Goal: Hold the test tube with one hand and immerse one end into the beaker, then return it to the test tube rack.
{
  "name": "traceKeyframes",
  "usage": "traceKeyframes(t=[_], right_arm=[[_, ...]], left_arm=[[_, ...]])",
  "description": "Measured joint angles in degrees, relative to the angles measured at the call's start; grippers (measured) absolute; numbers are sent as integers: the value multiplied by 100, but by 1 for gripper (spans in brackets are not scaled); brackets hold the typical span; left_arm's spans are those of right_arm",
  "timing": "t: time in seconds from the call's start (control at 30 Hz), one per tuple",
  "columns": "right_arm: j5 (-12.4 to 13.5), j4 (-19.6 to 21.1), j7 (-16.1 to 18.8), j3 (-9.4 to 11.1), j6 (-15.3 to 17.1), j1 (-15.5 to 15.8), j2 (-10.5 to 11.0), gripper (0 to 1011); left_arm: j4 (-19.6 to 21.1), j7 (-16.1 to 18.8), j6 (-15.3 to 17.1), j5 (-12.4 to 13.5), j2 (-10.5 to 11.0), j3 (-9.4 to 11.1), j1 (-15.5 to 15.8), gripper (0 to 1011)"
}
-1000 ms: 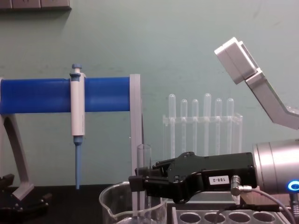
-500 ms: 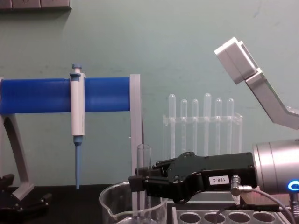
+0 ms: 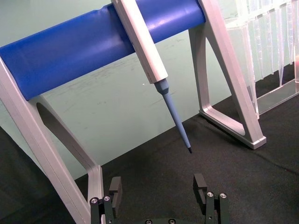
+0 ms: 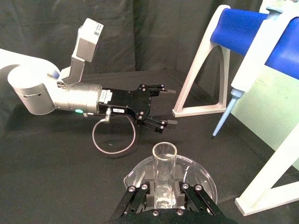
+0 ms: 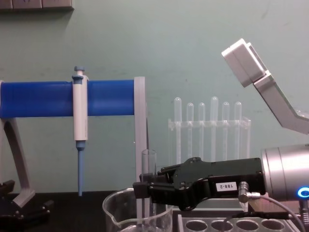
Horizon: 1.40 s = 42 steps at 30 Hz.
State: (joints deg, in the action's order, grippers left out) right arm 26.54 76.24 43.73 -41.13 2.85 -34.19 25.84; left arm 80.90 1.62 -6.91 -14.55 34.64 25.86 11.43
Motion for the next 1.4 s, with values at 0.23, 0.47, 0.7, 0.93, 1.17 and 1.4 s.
traceKeyframes(t=[0.23,0.47,0.7,0.93,1.17,1.4], right_arm=[[0,0,0,0,0,0,0,231],[0,0,0,0,0,0,0,231],[0,0,0,0,0,0,0,231],[0,0,0,0,0,0,0,231],[0,0,0,0,0,0,0,231],[0,0,0,0,0,0,0,231]], left_arm=[[0,0,0,0,0,0,0,1000],[0,0,0,0,0,0,0,1000],[0,0,0,0,0,0,0,1000],[0,0,0,0,0,0,0,1000],[0,0,0,0,0,0,0,1000],[0,0,0,0,0,0,0,1000]])
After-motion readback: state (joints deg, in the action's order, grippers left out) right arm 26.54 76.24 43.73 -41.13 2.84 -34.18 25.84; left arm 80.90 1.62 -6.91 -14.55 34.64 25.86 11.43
